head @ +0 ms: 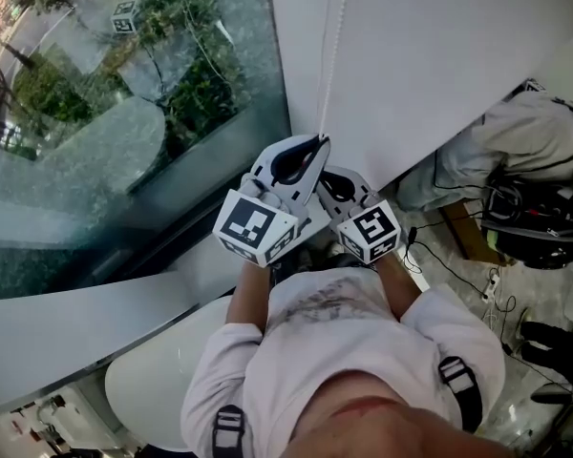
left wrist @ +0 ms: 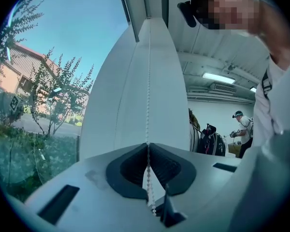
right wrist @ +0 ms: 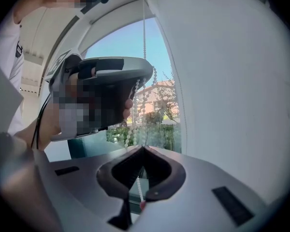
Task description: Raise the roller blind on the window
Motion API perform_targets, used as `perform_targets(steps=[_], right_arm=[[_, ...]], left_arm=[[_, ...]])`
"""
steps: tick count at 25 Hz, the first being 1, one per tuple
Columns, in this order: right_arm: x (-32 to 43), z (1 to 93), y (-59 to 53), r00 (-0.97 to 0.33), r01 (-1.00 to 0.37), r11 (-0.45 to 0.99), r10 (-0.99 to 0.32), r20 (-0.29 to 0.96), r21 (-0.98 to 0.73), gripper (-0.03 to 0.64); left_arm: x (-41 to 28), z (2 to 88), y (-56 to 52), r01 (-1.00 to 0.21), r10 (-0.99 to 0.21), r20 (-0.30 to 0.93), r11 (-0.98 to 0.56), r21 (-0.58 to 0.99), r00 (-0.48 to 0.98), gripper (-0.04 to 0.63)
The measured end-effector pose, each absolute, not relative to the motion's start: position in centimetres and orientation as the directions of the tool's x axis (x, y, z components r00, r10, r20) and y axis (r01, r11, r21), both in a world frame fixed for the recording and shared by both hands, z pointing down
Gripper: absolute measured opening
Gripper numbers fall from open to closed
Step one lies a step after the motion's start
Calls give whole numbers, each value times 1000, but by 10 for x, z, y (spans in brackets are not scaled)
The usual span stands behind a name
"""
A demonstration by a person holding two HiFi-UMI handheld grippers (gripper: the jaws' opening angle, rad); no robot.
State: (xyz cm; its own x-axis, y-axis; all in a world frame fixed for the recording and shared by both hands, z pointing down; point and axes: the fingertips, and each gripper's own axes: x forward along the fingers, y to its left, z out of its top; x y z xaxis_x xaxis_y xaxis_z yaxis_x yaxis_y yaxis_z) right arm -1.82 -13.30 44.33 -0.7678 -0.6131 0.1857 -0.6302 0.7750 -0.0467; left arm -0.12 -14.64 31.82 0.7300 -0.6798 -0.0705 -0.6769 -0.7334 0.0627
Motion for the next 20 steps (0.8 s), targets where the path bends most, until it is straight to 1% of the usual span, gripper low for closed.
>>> perform_targets(steps=[15,20], right_arm=[[-24,499,-131,-751,-631,773,-586,305,-67,61],[-25,504,-130,-750,-628,776,-579,320,-68,61]], left_arm=[[-10,374,-145,-691,-701,-13,-706,155,713,15],[-13,378,-142,-691,-701,-21,-706,155,713,15]])
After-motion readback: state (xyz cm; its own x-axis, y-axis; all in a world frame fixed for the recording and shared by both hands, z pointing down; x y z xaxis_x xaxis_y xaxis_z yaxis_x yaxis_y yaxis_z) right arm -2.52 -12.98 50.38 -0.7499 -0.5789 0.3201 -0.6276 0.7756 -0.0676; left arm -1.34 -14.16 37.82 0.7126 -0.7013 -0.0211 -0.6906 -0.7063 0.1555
